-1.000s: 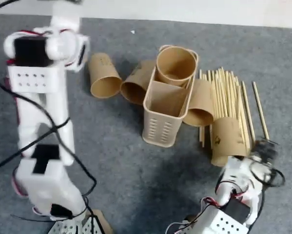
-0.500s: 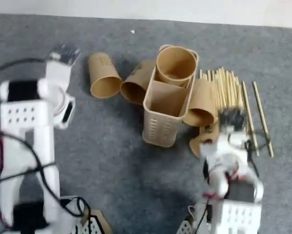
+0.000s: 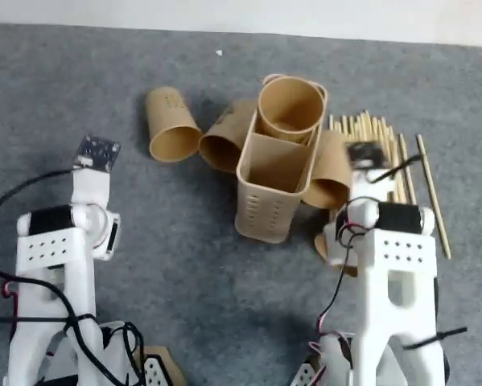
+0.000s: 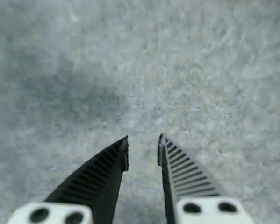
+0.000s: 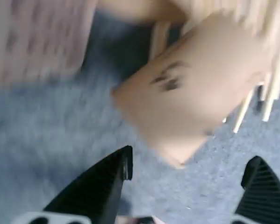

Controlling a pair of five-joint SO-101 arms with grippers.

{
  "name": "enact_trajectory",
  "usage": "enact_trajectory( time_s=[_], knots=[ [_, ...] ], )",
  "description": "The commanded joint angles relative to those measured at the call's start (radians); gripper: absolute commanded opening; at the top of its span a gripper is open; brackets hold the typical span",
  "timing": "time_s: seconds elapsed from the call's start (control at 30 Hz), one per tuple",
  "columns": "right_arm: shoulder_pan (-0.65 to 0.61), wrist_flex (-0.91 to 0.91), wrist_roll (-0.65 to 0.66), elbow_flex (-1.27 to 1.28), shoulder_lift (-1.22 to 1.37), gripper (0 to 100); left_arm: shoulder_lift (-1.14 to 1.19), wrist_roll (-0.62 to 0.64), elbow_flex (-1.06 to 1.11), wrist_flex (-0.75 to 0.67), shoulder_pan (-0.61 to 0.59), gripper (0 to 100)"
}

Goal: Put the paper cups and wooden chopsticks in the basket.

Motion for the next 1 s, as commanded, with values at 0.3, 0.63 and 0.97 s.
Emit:
enact_trajectory(
  time_s=[0.3,0.63,0.97],
  knots=[
    [0.053,-0.503,0.439,0.386,-0.130,36.8,-0.027,-0.005,0.058,-0.048,-0.007,13],
    [0.255,-0.803,0.671,0.479,-0.137,0.0,-0.024,-0.003,0.061,-0.048,-0.004,13],
    [0.249,-0.309,0.459,0.140,-0.239,0.5,-0.024,-0.002,0.114,-0.149,-0.002,13]
  ],
)
